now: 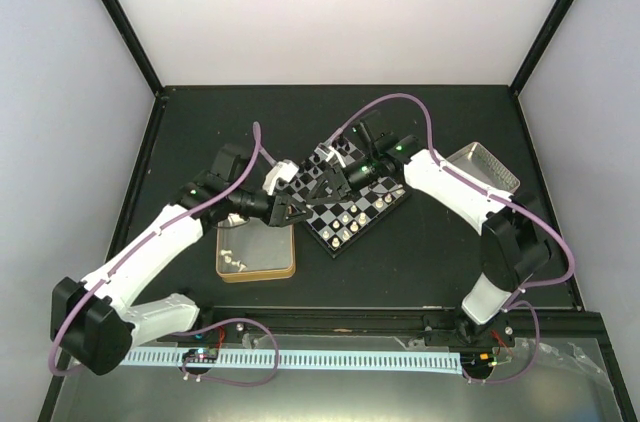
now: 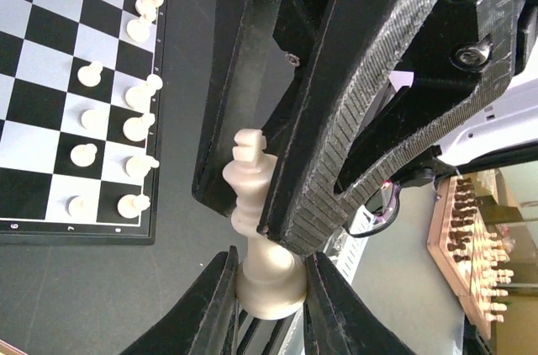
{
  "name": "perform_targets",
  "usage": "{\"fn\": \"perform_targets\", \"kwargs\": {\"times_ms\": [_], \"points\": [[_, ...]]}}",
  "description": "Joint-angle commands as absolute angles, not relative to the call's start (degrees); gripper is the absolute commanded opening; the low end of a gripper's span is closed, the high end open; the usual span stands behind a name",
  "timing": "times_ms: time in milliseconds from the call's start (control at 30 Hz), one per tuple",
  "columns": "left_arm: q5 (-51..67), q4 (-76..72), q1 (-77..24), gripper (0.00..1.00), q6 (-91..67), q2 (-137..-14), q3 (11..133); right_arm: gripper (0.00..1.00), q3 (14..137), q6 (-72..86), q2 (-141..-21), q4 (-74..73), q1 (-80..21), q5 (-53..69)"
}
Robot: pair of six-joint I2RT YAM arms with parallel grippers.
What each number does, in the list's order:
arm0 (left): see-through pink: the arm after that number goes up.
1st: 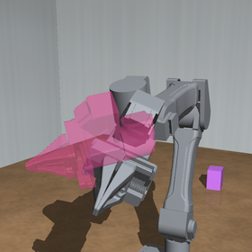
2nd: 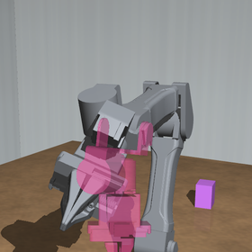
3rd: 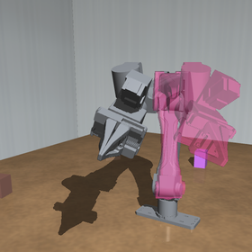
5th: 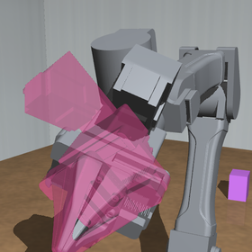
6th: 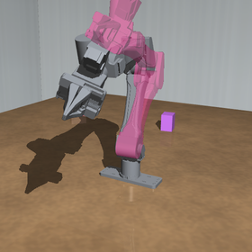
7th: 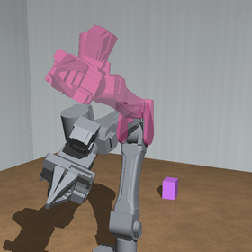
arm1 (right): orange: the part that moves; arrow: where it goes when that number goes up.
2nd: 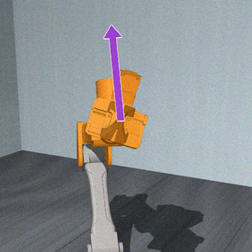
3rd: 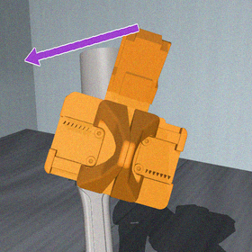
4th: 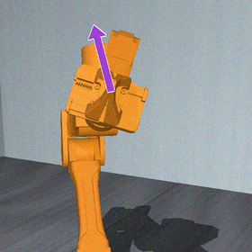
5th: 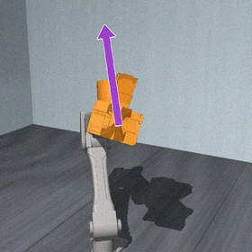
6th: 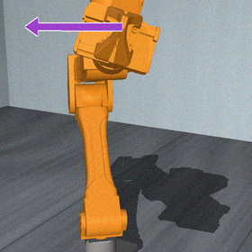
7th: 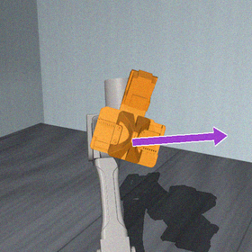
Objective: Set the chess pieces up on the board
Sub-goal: Place the chess piece on the chessboard.
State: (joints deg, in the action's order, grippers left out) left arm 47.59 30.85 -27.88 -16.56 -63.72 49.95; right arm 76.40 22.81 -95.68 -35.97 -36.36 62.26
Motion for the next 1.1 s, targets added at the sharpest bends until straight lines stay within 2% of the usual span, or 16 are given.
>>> {"fn": "perform_targets", "kwargs": {"times_ms": [0,67,133,333,400,433,467,500,533,633,833,933,1067], "points": [[49.9,32.1,-28.1,0.05,-14.2,-63.9,53.2,0.25,78.0,22.8,-96.5,-35.0,-36.5,61.9],[50.1,32.6,-28.1,0.06,-13.8,-64.1,53.5,0.32,77.9,23.5,-96.6,-33.5,-36.4,62.1],[50.0,33.1,-28.1,0.06,-13.4,-64.2,53.7,0.34,77.9,24.4,-96.8,-31.8,-36.5,63.1],[48.6,34.7,-28.1,0.08,-12.8,-64.9,54.9,0.07,77.8,24.5,-97.8,-30.4,-36.5,65.8],[47.2,35.6,-28.1,0.15,-13.2,-65.3,55.8,0.02,77.8,24.1,-97.4,-30.5,-36.5,64.5],[45.1,36.5,-28.1,0.23,-14.2,-65.5,56.3,0.02,77.8,23.9,-97.0,-30.5,-36.4,63.1],[41.9,37.0,-28.0,0.31,-15.3,-65.5,56.5,0.01,77.7,23.6,-96.3,-30.6,-36.3,60.7],[38.6,37.0,-28.0,0.46,-17.2,-65.4,56.5,0.01,77.6,23.5,-95.4,-30.7,-36.3,56.6],[34.4,36.6,-28.0,0.54,-19.1,-64.9,56.1,0.01,77.2,23.5,-94.1,-30.6,-36.3,51.6],[22.2,34.2,-27.9,0.67,-24.0,-62.1,53.8,0.01,73.6,23.2,-89.1,-27.7,-36.2,33.8],[5.5,34.7,-27.1,0.72,-30.9,-56.6,50.5,0.02,60.2,21.7,-78.8,-18.1,-36.4,9.4],[-1.0,34.2,-26.7,0.72,-32.4,-53.6,48.2,0.02,54.1,21.0,-74.9,-14.9,-36.7,1.9],[-2.5,30.0,-26.1,0.73,-31.3,-51.2,45.5,0.02,47.9,20.1,-71.8,-11.5,-37.0,-3.5]]}}
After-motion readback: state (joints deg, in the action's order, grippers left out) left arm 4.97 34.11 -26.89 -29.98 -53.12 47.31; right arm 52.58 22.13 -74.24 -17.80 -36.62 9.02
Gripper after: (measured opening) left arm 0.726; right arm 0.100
